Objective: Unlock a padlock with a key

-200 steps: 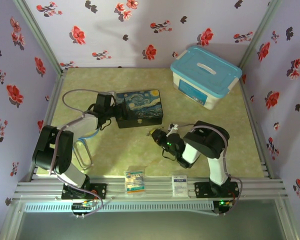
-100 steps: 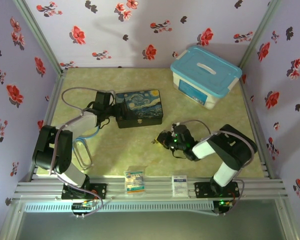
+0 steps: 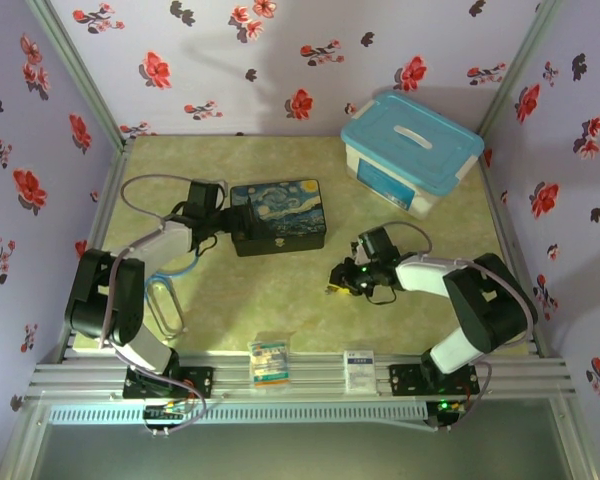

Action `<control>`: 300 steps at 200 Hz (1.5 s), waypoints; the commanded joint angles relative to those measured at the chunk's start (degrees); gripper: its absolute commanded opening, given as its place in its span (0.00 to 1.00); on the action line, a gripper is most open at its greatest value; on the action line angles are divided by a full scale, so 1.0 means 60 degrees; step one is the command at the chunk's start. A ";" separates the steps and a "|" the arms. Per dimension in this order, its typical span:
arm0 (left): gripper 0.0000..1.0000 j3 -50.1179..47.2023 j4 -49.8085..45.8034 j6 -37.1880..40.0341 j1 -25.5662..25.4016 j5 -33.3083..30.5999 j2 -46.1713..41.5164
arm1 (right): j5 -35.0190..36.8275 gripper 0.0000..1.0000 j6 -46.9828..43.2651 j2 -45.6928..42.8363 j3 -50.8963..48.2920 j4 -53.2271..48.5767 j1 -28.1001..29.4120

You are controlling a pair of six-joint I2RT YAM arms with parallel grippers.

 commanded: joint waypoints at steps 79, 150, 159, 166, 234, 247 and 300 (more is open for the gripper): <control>0.78 0.1068 -0.1071 0.0271 0.0176 0.0062 0.0917 | 0.1075 0.40 -0.1593 0.0784 0.1091 -0.2732 -0.0795; 0.78 0.2563 -0.1257 0.0073 0.0266 0.0679 0.2223 | 0.1011 0.37 -0.1808 0.1388 0.2048 -0.1691 -0.0776; 0.79 0.2712 -0.1290 0.0066 0.0291 0.0737 0.2263 | 0.1097 0.37 -0.1832 0.1272 0.2068 -0.1704 -0.0776; 0.79 0.2818 -0.1313 0.0028 0.0294 0.0753 0.2269 | 0.1210 0.37 -0.1868 0.1121 0.2089 -0.1772 -0.0776; 0.95 0.4423 -0.2372 0.0026 0.0917 0.0802 0.2091 | 0.2814 0.41 -0.3108 -0.0697 0.2865 -0.3919 -0.0776; 1.00 0.4447 -0.2375 0.0054 0.1082 0.0789 0.1811 | 0.3590 0.43 -0.3413 -0.1140 0.3092 -0.4284 -0.0776; 1.00 0.1918 -0.1304 0.0967 0.1510 -0.1599 -0.1433 | 0.8266 0.99 -0.4923 -0.3519 0.2925 -0.3727 -0.1155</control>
